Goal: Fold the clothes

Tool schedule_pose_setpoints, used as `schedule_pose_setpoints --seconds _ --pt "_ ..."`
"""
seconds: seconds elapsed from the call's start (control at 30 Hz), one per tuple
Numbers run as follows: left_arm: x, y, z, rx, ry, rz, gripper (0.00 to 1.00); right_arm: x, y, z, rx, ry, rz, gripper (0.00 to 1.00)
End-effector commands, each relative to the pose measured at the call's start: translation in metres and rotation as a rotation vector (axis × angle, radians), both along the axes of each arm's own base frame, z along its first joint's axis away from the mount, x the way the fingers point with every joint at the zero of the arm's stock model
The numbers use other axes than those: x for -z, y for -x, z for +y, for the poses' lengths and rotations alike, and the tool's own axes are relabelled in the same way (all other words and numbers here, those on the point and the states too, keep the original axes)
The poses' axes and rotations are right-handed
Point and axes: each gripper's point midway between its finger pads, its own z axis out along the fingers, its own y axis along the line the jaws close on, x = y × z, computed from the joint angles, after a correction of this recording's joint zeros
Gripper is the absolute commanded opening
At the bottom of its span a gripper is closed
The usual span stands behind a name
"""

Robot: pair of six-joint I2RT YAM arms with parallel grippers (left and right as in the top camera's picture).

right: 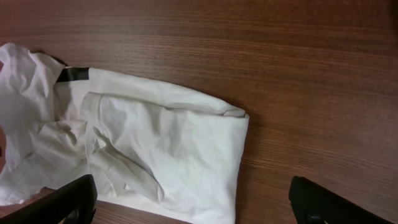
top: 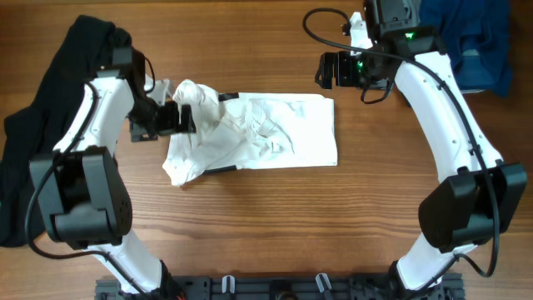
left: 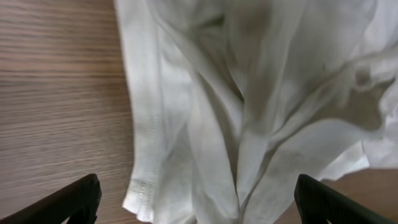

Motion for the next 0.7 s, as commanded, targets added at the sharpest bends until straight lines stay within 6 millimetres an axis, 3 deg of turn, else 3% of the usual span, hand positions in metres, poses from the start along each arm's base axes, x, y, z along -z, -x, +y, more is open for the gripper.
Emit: schedule_pose_setpoints --seconds 0.0,0.27,0.3,0.37,0.47,0.57,0.67 --pt "0.021 0.001 -0.009 0.075 0.064 -0.047 1.00 -0.005 -0.001 0.000 -0.035 0.022 -0.026 1.00" --pt "0.072 0.003 -0.009 0.097 0.071 0.008 0.98 -0.005 -0.001 0.000 -0.035 0.022 -0.026 1.00" --pt "0.076 0.006 -0.010 0.097 0.074 0.026 0.88 -0.005 -0.001 0.000 -0.035 0.022 -0.028 1.00" --pt "0.083 0.014 -0.012 0.065 0.077 0.069 0.50 -0.006 -0.003 0.001 -0.034 0.020 -0.038 1.00" --pt "0.087 0.022 -0.013 0.039 0.077 0.098 0.04 -0.006 -0.004 0.001 -0.034 0.019 -0.042 1.00" --pt "0.086 0.020 -0.004 -0.023 0.057 0.103 0.04 -0.006 -0.003 0.001 -0.032 0.019 -0.036 1.00" --pt "0.057 0.012 0.023 -0.137 0.037 0.071 0.04 0.012 0.012 -0.003 -0.006 0.024 0.045 1.00"
